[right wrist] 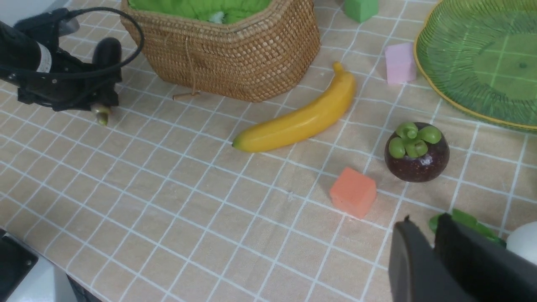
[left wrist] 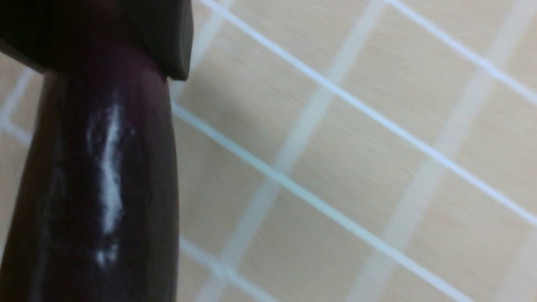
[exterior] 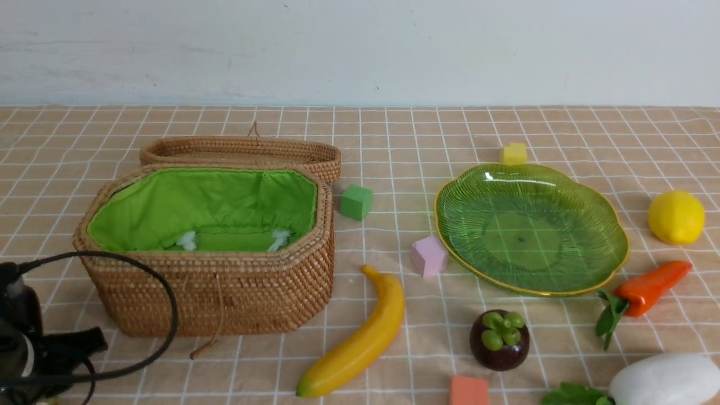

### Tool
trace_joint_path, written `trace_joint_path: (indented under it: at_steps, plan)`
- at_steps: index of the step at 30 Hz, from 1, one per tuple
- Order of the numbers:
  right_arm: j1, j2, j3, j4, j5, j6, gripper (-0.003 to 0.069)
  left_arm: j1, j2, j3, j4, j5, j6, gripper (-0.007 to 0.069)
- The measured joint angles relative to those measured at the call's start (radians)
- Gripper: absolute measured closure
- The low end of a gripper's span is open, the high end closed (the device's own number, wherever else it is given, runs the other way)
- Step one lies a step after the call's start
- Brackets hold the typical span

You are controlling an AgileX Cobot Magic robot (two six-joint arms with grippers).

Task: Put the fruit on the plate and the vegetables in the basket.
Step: Use the left arm to grab an eggplant and put it into the left basket

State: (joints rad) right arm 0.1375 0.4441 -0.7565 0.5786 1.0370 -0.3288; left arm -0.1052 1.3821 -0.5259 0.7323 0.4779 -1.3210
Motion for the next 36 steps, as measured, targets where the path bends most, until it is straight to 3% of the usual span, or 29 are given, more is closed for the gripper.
trace_joint_path:
  at_steps: [2, 4, 6, 8, 12, 19, 21, 23, 24, 28, 32, 36]
  plan:
    - [0.0, 0.0, 0.0, 0.004, -0.001, 0.0, 0.0547, 0.0, -0.102, -0.002, 0.088, 0.079, -0.066, 0.0345]
    - [0.0, 0.0, 0.0, 0.009, -0.004, 0.0, 0.0547, 0.0, -0.214, -0.02, 0.099, 0.119, -0.052, 0.0345]
    - [0.0, 0.0, 0.0, 0.015, -0.006, 0.0, 0.0547, 0.0, -0.287, -0.045, 0.09, 0.121, -0.009, 0.0345]
    - [0.0, 0.0, 0.0, 0.025, -0.012, 0.0, 0.0547, 0.0, -0.409, -0.111, 0.032, 0.09, 0.145, 0.0345]
    - [0.0, 0.0, -0.011, 0.027, -0.044, 0.0, 0.0543, -0.004, -0.495, -0.259, -0.255, 0.065, 0.638, 0.0345]
    - [0.0, 0.016, -0.134, 0.009, -0.012, 0.0, 0.0539, -0.006, -0.318, -0.478, -0.897, 0.282, 1.531, 0.0345]
    - [0.0, 0.017, -0.163, -0.002, 0.007, 0.0, 0.0538, -0.008, -0.225, -0.521, -1.023, 0.307, 1.803, 0.0345]
    - [0.0, 0.017, -0.173, -0.004, 0.019, 0.0, 0.0538, -0.009, -0.18, -0.537, -1.071, 0.31, 1.912, 0.0345]
    - [0.0, 0.018, -0.177, -0.006, 0.038, 0.0, 0.0537, -0.01, -0.12, -0.567, -1.112, 0.31, 2.031, 0.0347]
    - [0.0, 0.018, -0.177, -0.01, 0.076, 0.0, 0.0536, -0.012, 0.007, -0.623, -1.132, 0.305, 2.228, 0.0347]
    - [0.0, 0.018, -0.177, -0.015, 0.078, 0.0, 0.0533, -0.012, 0.071, -0.651, -1.12, 0.291, 2.28, 0.0337]
    - [0.0, 0.018, -0.177, -0.016, 0.078, 0.0, 0.0532, -0.012, 0.094, -0.658, -1.096, 0.287, 2.292, 0.0146]
